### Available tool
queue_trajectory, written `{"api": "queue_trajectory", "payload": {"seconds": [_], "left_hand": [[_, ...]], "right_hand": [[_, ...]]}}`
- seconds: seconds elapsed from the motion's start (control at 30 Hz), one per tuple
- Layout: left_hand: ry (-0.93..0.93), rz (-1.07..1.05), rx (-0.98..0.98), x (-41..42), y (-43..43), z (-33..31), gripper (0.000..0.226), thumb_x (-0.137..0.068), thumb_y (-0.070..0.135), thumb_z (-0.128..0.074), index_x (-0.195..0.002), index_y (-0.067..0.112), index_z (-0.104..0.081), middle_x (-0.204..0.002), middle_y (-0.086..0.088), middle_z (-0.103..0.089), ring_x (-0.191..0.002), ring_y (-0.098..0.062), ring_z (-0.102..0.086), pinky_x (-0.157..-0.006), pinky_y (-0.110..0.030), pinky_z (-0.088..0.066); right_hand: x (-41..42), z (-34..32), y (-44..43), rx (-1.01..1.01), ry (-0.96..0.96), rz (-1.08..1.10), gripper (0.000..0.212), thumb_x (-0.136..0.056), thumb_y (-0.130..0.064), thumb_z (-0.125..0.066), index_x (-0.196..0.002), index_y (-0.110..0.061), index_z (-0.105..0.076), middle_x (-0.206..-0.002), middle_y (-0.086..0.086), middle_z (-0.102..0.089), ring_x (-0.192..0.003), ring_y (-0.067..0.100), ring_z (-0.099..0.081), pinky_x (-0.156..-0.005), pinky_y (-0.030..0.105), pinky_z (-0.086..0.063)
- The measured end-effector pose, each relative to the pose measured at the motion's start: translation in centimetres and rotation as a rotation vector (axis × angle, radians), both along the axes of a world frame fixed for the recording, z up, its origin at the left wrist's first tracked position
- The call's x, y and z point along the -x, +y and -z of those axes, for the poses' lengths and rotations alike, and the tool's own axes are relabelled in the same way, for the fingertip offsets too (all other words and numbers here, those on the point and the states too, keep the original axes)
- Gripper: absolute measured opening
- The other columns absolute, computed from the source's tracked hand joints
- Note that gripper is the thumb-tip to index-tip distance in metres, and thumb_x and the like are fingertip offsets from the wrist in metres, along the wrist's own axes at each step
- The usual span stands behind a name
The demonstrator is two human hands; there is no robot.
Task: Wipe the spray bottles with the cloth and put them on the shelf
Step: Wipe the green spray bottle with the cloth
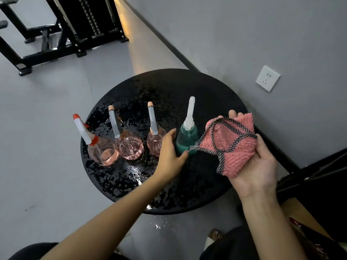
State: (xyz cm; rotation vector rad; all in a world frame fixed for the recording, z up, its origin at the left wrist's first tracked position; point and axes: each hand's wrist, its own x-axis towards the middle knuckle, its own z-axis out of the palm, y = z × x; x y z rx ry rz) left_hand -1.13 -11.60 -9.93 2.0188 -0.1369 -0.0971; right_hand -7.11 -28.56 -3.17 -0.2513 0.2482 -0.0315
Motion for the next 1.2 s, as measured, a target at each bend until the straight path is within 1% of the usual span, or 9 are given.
{"api": "queue_trajectory", "payload": {"seconds": [0.2,0.3,0.43,0.57,0.67,0.73,0.87,1.03,1.2], "left_hand": [[0.121,0.09,-0.105,-4.8,-1.3,2.7,0.117,-0.056,0.036,-0.085,-0.15,0.02,-0.018,-0.15,-0.008,-0.034,-0.139,-0.023,-0.037,-0.113,-0.044,-0.036],[0.145,0.119,-0.095,-4.9,-1.1,3.6,0.111,-0.053,0.035,-0.085,-0.146,0.03,-0.024,-0.146,-0.003,-0.042,-0.132,-0.021,-0.045,-0.11,-0.043,-0.041],[0.104,0.133,-0.082,-4.4,-1.2,4.0,0.093,-0.065,0.024,-0.088,-0.142,0.017,-0.037,-0.13,0.001,-0.057,-0.12,-0.017,-0.055,-0.104,-0.036,-0.045],[0.059,0.142,-0.128,-3.9,-1.3,4.6,0.096,-0.058,0.057,-0.082,-0.139,0.023,-0.043,-0.127,0.002,-0.055,-0.12,-0.015,-0.049,-0.105,-0.038,-0.043],[0.098,0.161,-0.119,-3.8,-1.4,5.3,0.081,-0.066,0.043,-0.085,-0.136,0.027,-0.046,-0.124,0.001,-0.049,-0.119,-0.012,-0.04,-0.107,-0.032,-0.035],[0.129,0.202,-0.036,-4.0,-1.2,5.8,0.079,-0.065,0.043,-0.087,-0.132,0.028,-0.049,-0.125,0.005,-0.055,-0.119,-0.011,-0.05,-0.105,-0.035,-0.042],[0.217,0.217,0.117,-3.9,-0.8,5.5,0.074,-0.071,0.015,-0.085,-0.133,0.025,-0.047,-0.121,0.012,-0.062,-0.109,0.0,-0.061,-0.095,-0.025,-0.051],[0.249,0.191,0.22,-2.9,-0.3,4.9,0.059,-0.075,0.015,-0.083,-0.125,0.022,-0.054,-0.119,0.007,-0.066,-0.11,-0.013,-0.064,-0.089,-0.025,-0.053],[0.269,0.154,0.379,-0.9,0.6,2.0,0.064,-0.067,0.03,-0.084,-0.124,0.022,-0.055,-0.12,0.002,-0.068,-0.107,-0.016,-0.067,-0.087,-0.029,-0.055]], "right_hand": [[0.5,-0.5,-0.5,0.016,-0.057,0.042,0.05,-0.101,-0.029,-0.027,-0.135,-0.004,-0.053,-0.138,0.013,-0.056,-0.126,0.028,-0.054,-0.102,0.051,-0.041],[0.6,-0.8,-0.7,0.014,-0.049,0.01,0.05,-0.1,-0.029,-0.03,-0.139,-0.004,-0.049,-0.144,0.014,-0.05,-0.133,0.031,-0.046,-0.109,0.053,-0.033],[0.5,-0.6,-1.1,0.009,-0.009,0.019,0.049,-0.1,-0.027,-0.031,-0.141,-0.003,-0.045,-0.146,0.015,-0.046,-0.136,0.032,-0.042,-0.111,0.051,-0.033],[0.6,-0.5,-1.0,-0.026,-0.01,0.01,0.049,-0.1,-0.027,-0.03,-0.14,-0.003,-0.046,-0.145,0.015,-0.048,-0.135,0.032,-0.045,-0.11,0.051,-0.034],[0.6,-0.5,-0.9,-0.035,-0.034,0.007,0.05,-0.099,-0.027,-0.031,-0.14,-0.002,-0.046,-0.144,0.016,-0.049,-0.134,0.034,-0.045,-0.109,0.052,-0.036],[0.6,-0.7,-0.8,-0.022,-0.018,0.016,0.051,-0.099,-0.028,-0.029,-0.139,-0.002,-0.047,-0.142,0.016,-0.051,-0.133,0.033,-0.046,-0.108,0.052,-0.037],[0.5,-0.9,-0.8,-0.032,-0.033,0.033,0.05,-0.099,-0.029,-0.03,-0.138,-0.003,-0.049,-0.14,0.015,-0.054,-0.129,0.032,-0.051,-0.103,0.051,-0.043],[0.6,-1.3,-1.0,-0.074,-0.074,0.063,0.05,-0.101,-0.029,-0.026,-0.134,-0.002,-0.053,-0.136,0.016,-0.057,-0.121,0.032,-0.058,-0.09,0.051,-0.053],[0.6,-1.6,-0.7,-0.009,-0.048,0.066,0.05,-0.102,-0.03,-0.025,-0.133,-0.005,-0.055,-0.136,0.014,-0.058,-0.123,0.03,-0.057,-0.094,0.05,-0.051]]}}
